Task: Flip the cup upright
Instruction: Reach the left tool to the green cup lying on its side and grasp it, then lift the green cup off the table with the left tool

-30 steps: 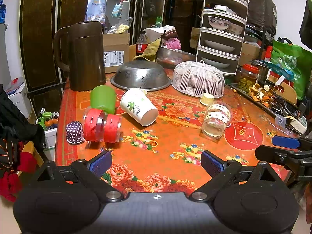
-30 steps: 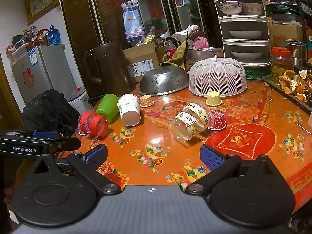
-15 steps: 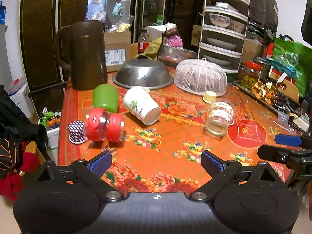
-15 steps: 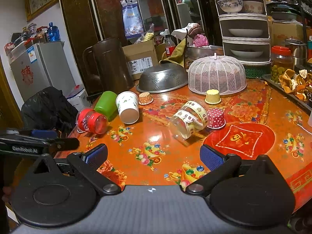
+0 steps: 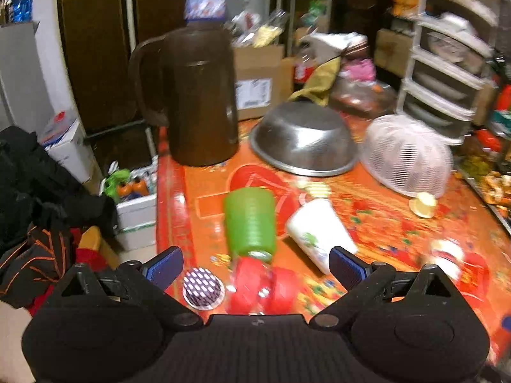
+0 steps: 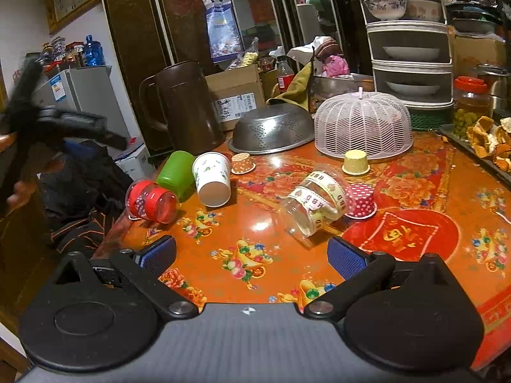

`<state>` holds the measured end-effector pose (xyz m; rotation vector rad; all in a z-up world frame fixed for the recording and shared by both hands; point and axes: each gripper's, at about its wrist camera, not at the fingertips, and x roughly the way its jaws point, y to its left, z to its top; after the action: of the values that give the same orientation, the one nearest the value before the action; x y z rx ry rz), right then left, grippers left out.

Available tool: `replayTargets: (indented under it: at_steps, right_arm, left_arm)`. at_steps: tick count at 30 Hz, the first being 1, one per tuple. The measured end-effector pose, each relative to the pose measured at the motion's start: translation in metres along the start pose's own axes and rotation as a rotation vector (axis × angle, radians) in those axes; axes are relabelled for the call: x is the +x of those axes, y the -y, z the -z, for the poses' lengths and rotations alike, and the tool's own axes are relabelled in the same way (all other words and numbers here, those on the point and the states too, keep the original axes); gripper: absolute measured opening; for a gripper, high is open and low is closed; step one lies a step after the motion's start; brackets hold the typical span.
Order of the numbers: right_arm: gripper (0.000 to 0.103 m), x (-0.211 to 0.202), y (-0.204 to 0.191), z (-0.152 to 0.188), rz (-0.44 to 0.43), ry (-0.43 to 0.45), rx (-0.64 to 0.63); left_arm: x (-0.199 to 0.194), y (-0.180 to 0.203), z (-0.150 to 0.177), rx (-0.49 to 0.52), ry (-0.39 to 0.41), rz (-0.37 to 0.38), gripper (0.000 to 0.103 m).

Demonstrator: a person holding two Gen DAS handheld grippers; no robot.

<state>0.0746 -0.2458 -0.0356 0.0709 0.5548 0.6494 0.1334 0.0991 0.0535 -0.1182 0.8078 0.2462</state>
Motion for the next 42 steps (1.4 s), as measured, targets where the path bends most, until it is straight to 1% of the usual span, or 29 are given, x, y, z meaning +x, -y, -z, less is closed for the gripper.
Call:
replayTargets:
  at_steps: [3, 6, 8, 10, 12, 16, 19, 20, 21, 23, 26, 31, 35, 42]
  right_arm:
    - [0.102, 0.005, 0.002, 0.0, -0.007, -0.016, 0.007]
    - [0.102, 0.006, 0.006, 0.001, -0.015, -0.023, 0.018]
    - [0.102, 0.005, 0.008, 0.004, -0.012, -0.026, 0.027]
    - [0.102, 0.003, 0.011, 0.006, -0.005, -0.029, 0.034]
    - [0.102, 0.001, 0.015, 0.007, 0.005, -0.032, 0.038]
    - [0.102, 0.001, 0.021, 0.009, 0.026, -0.04, 0.049]
    - [0.102, 0.002, 0.022, 0.011, 0.031, -0.048, 0.058]
    - [0.102, 0.002, 0.022, 0.011, 0.032, -0.05, 0.059]
    - [0.102, 0.003, 0.022, 0.011, 0.031, -0.052, 0.057]
    - [0.102, 0.003, 0.021, 0.011, 0.031, -0.056, 0.055]
    - [0.102, 0.004, 0.021, 0.011, 0.03, -0.061, 0.054]
    - [0.102, 0.007, 0.02, 0.011, 0.027, -0.069, 0.055]
    - [0.102, 0.008, 0.02, 0.011, 0.026, -0.072, 0.053]
    - [0.102, 0.007, 0.022, 0.011, 0.028, -0.066, 0.065]
  left_arm:
    - [0.035, -0.002, -0.01, -0.013, -0.063, -0.001, 0.099]
    - [0.075, -0.002, -0.015, -0.015, -0.123, -0.02, 0.099]
    - [0.093, -0.008, -0.015, -0.041, -0.161, -0.012, 0.093]
    - [0.112, -0.012, -0.016, -0.064, -0.197, -0.003, 0.093]
    - [0.124, -0.016, -0.015, -0.075, -0.206, -0.003, 0.092]
    - [0.138, -0.018, -0.016, -0.097, -0.216, 0.023, 0.091]
    - [0.145, -0.014, -0.016, -0.085, -0.229, 0.023, 0.091]
    - [0.148, -0.013, -0.016, -0.08, -0.232, 0.024, 0.09]
    - [0.15, -0.013, -0.015, -0.075, -0.236, 0.025, 0.085]
    - [0.153, -0.011, -0.015, -0.07, -0.244, 0.028, 0.08]
    - [0.154, -0.012, -0.014, -0.072, -0.24, 0.035, 0.068]
    - [0.153, -0.015, -0.013, -0.085, -0.224, 0.034, 0.067]
    - [0.148, -0.021, -0.015, -0.103, -0.187, 0.032, 0.067]
    - [0.113, -0.023, -0.03, -0.101, -0.09, 0.044, 0.067]
